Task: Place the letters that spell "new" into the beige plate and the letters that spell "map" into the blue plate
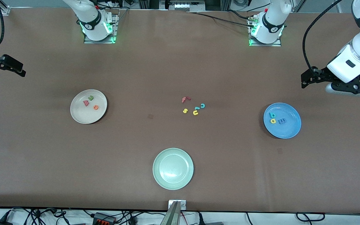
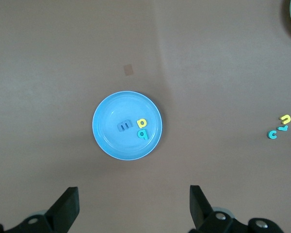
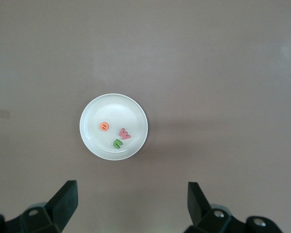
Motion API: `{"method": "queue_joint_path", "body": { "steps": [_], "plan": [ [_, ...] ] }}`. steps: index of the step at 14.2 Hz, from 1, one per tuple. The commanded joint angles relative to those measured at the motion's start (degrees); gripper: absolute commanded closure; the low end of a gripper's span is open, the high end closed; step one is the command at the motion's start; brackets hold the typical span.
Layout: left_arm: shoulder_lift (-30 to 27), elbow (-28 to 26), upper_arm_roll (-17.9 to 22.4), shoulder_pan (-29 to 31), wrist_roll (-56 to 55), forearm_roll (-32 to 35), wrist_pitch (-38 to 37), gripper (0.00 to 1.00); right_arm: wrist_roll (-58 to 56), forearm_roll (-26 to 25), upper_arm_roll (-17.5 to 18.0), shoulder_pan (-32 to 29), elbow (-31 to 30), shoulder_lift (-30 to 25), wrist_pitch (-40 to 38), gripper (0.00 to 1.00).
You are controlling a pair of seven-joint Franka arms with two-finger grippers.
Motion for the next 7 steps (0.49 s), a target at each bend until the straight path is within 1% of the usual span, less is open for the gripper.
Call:
{"method": "queue_joint_path", "body": {
  "steps": [1, 7],
  "plan": [
    [0.11, 1.28, -0.56, 0.6, 0.22, -0.95, -1.38, 0.0, -0.28, -0.72, 0.62, -0.57, -1.15, -0.96, 0.76, 0.0],
    [0.02, 1.28, -1.09, 0.6, -0.13, -0.95, -1.46, 0.0, -0.46, -0.72, 0.62, -0.57, -1.06, -0.87, 0.76, 0.0]
  ]
}}
